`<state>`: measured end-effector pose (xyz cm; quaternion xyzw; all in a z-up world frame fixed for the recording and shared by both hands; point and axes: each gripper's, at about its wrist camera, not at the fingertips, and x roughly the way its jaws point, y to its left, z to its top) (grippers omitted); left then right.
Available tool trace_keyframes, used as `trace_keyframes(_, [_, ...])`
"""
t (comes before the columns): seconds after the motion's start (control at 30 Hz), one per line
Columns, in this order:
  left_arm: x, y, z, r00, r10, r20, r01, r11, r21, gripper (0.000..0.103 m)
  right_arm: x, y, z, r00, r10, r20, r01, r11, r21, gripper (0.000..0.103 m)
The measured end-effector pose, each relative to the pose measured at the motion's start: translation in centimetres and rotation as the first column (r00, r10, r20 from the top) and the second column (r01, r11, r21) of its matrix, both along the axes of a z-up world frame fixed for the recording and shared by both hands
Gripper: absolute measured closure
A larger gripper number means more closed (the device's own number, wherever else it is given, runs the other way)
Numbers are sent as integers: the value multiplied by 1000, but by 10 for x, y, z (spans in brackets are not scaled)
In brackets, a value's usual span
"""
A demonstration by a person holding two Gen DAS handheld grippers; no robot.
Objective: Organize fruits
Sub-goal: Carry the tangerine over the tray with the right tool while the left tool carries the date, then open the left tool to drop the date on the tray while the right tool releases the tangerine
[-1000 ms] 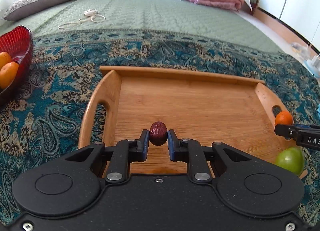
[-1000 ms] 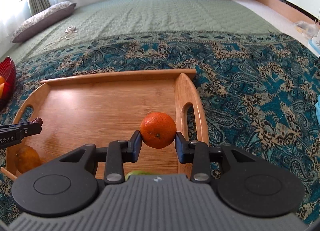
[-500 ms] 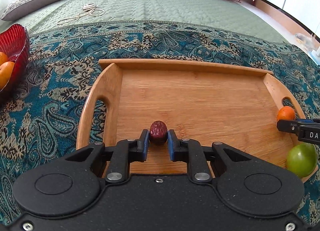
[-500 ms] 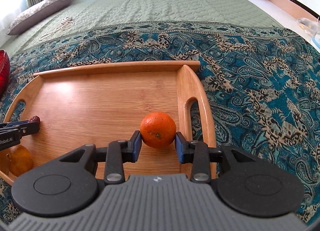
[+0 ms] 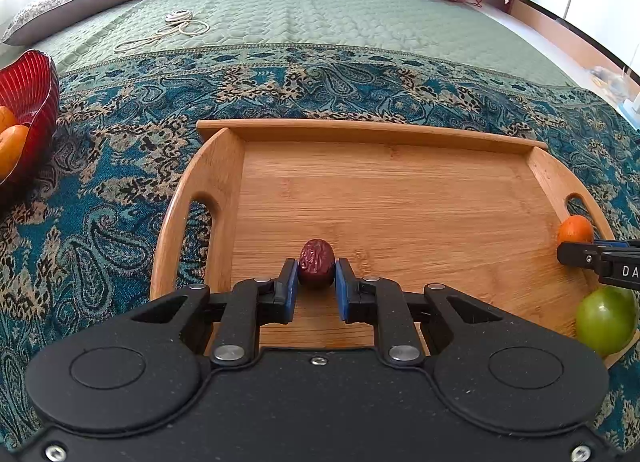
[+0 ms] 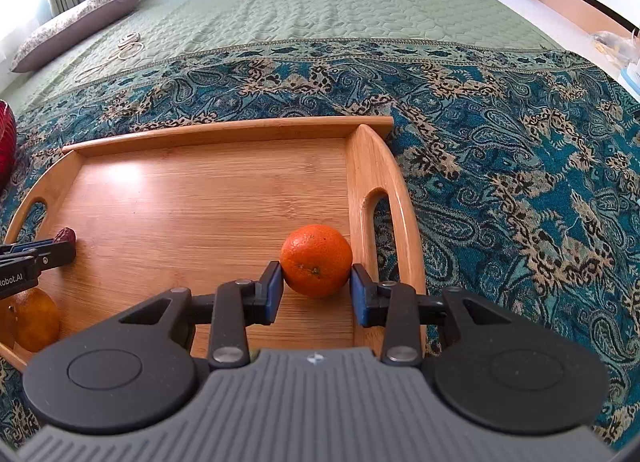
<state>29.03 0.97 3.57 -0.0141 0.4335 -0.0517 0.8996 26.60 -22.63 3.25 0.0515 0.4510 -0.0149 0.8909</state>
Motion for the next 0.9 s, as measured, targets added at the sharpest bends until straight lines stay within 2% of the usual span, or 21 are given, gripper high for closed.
trace_keyframes(0.27, [0,2,0,1000,14,7,-14,1000,-1,84,-1,0,0,1000,-1,4,1,1000,5,62])
trace_keyframes(0.33, [-1,2,0,1000,14,10,-14,1000,2,84,-2,-1,0,1000,0,6,0,1000,14,55])
trace_keyframes(0.4, [-2,2,1,1000,15,12,-15,1000,4,84,-3,-3,0,1000,-4,10,4,1000,23,55])
trace_keyframes(0.43, [-3,2,1,1000,15,14,-15,1000,5,82,-4,-3,0,1000,-6,16,5,1000,26,45])
trace_keyframes(0.47, [-4,3,2,1000,14,16,-14,1000,7,80,-6,-4,1,1000,-7,28,6,1000,31,44])
trace_keyframes(0.53, [-8,3,3,1000,16,27,-17,1000,13,68,-10,-5,4,999,-2,50,-1,999,51,42])
trace_keyframes(0.67, [-17,5,11,997,7,70,-10,999,31,61,-18,-6,12,996,4,91,-10,998,69,37])
trace_keyframes(0.9, [-45,5,33,987,-25,158,20,999,31,40,-44,4,28,982,50,185,-53,999,12,24])
